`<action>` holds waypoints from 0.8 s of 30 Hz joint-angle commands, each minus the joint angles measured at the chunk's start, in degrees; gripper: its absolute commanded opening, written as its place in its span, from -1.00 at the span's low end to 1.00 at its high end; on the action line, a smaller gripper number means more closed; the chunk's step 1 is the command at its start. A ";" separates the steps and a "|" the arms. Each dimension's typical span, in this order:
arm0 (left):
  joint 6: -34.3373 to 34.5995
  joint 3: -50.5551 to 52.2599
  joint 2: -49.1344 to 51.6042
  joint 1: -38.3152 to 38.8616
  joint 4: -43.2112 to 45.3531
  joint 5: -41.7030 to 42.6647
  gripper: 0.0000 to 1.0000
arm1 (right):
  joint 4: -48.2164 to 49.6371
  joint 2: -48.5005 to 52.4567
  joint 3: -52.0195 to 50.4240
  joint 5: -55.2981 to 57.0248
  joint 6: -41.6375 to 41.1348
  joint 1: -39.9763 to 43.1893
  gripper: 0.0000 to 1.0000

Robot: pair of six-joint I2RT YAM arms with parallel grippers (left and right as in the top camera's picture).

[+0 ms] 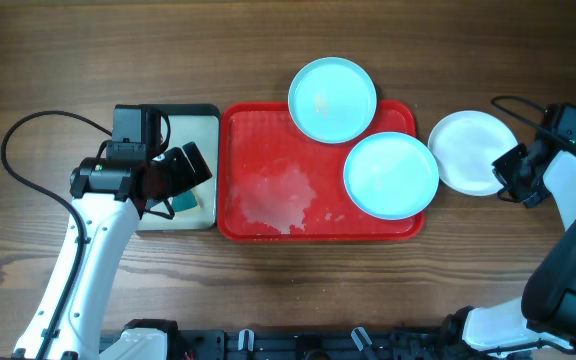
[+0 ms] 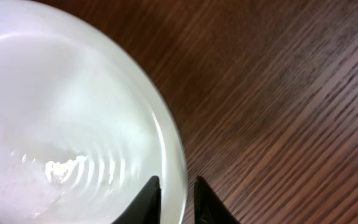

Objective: Clean dirty plates on tray and stack at the side

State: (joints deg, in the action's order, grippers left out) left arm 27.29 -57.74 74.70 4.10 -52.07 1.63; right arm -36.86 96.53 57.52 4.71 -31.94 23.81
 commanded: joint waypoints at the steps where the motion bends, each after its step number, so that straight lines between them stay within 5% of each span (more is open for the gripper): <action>1: -0.11 -0.83 -0.11 -0.26 0.11 0.48 1.00 | -0.76 -9.60 0.31 -8.02 6.32 0.74 -0.45; 7: -0.09 -0.83 -0.11 -0.26 0.11 0.48 1.00 | -9.11 -22.86 -0.07 -24.68 20.39 -5.60 -0.22; 16: -0.11 -0.83 -0.11 -0.26 0.11 0.48 1.00 | 8.26 -3.91 -7.02 -13.90 21.29 -16.20 -0.23; 18: -0.11 -0.83 -0.11 -0.26 0.11 0.48 1.00 | 8.79 -2.12 -7.02 -15.58 21.29 -16.26 -0.65; 20: -0.09 -0.83 -0.11 -0.26 0.11 0.48 1.00 | 8.02 -2.14 -7.02 -18.60 21.24 -16.26 -0.84; 24: -0.11 -0.83 -0.11 -0.26 0.11 0.48 1.00 | 1.14 -4.39 -6.73 -24.28 19.85 -16.41 -0.91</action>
State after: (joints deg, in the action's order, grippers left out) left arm 27.29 -57.74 74.70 4.10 -52.07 1.61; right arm -32.82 93.84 50.59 -14.76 -11.22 7.75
